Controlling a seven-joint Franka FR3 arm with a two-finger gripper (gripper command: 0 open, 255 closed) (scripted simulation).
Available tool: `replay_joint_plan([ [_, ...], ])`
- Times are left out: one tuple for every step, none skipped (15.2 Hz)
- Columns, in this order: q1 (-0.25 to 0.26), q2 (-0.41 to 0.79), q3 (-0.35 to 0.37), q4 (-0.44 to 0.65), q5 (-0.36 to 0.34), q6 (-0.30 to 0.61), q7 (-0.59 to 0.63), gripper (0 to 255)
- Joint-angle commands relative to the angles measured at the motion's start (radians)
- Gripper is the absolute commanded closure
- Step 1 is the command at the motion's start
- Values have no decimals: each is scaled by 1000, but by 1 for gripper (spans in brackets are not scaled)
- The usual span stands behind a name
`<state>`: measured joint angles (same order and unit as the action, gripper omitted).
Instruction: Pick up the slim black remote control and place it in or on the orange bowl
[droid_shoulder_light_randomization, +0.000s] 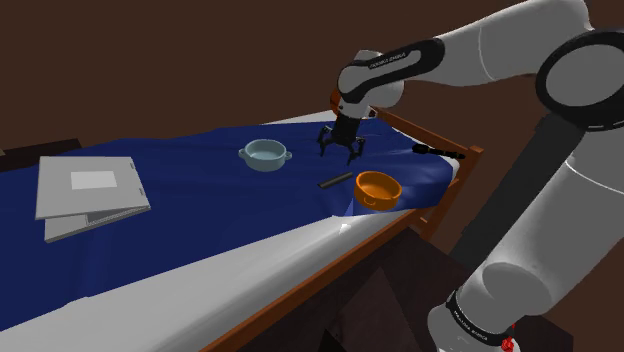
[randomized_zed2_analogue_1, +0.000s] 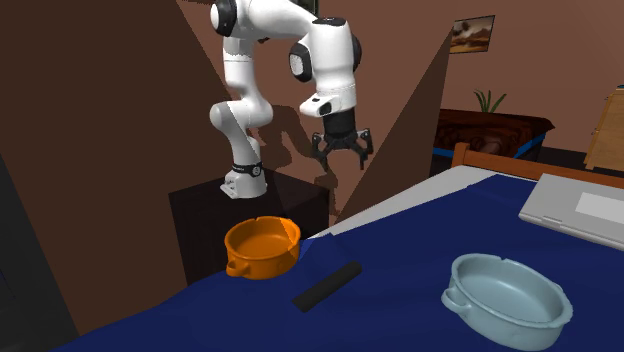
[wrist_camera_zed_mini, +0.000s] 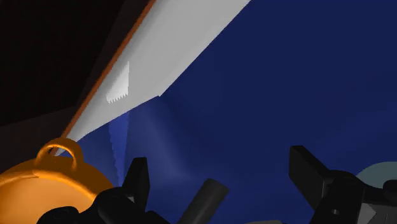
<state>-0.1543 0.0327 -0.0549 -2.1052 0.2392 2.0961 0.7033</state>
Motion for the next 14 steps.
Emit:
replay_joint_plan([
  [-10, 69, -10, 33, 14, 34, 39, 0],
  [-15, 102, -15, 53, 21, 46, 57, 0],
  [-20, 134, -21, 73, 29, 57, 74, 0],
  [-25, 167, -27, 93, 37, 67, 92, 0],
  [-31, 198, -33, 114, 45, 77, 109, 0],
  [-37, 230, -39, 134, 54, 86, 126, 0],
  [-43, 261, -45, 155, 63, 94, 142, 0],
  [-49, 292, -50, 176, 72, 103, 159, 0],
  [-56, 323, -56, 197, 82, 110, 175, 0],
  [-63, 354, -61, 218, 92, 117, 191, 0],
  [-70, 384, -67, 240, 102, 124, 207, 0],
  [-77, 414, -72, 261, 112, 130, 223, 0],
  [-85, 443, -77, 282, 122, 136, 239, 0],
  [-93, 473, -82, 304, 133, 142, 255, 0],
])
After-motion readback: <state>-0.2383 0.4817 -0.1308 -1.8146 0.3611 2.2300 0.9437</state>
